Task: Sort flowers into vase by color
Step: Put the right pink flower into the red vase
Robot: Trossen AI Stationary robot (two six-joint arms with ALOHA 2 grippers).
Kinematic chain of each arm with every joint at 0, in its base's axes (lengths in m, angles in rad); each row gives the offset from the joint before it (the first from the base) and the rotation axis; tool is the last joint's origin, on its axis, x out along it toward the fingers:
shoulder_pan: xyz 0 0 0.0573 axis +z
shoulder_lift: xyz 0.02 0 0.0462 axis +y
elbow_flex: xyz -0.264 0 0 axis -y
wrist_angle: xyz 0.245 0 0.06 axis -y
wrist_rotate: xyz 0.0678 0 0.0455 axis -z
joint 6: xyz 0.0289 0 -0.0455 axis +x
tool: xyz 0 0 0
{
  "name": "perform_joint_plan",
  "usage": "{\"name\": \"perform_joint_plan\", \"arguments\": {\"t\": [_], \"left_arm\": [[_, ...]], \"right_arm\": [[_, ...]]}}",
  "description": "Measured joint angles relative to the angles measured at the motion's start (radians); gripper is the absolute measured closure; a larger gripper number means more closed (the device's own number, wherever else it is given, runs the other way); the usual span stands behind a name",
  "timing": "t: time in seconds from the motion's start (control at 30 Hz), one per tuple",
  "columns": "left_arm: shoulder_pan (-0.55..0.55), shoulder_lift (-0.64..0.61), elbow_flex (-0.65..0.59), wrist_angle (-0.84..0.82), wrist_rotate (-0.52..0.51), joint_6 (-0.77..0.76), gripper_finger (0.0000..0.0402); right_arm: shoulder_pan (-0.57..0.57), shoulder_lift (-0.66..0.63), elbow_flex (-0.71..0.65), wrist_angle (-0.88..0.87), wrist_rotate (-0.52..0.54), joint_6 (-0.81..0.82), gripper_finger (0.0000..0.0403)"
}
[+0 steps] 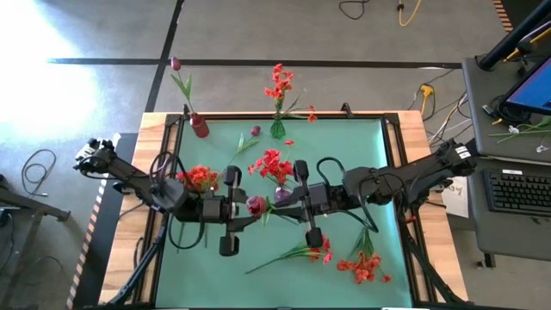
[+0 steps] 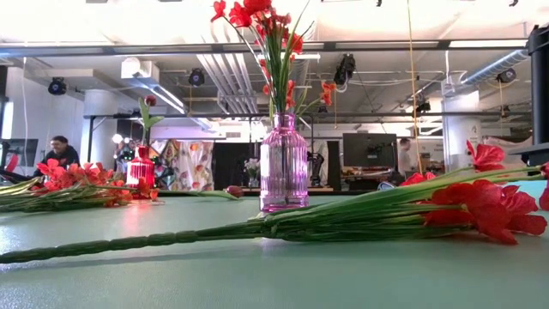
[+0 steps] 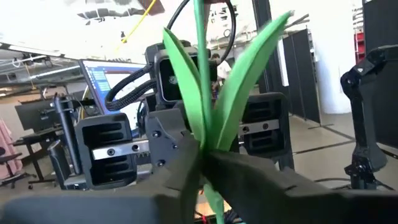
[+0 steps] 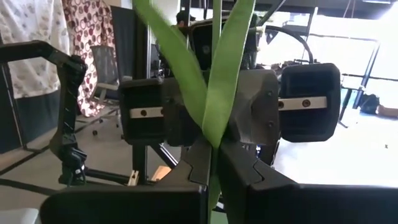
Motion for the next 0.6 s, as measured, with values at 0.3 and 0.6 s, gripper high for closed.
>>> {"name": "perform_joint_plan", "arguments": {"t": [0.3,0.6], "left_arm": [[0.0,-0.002,0.002,0.0,-0.005,0.024,0.0394],[0.0,-0.058,0.003,-0.182,-0.002,-0.047,0.0362]], "right_arm": [[0.001,-0.003,0.0,-0.009,-0.005,-0.004,0.039],[-0.002,-0.003,-0.002,-0.02,0.01,-0.014,0.039]]}}
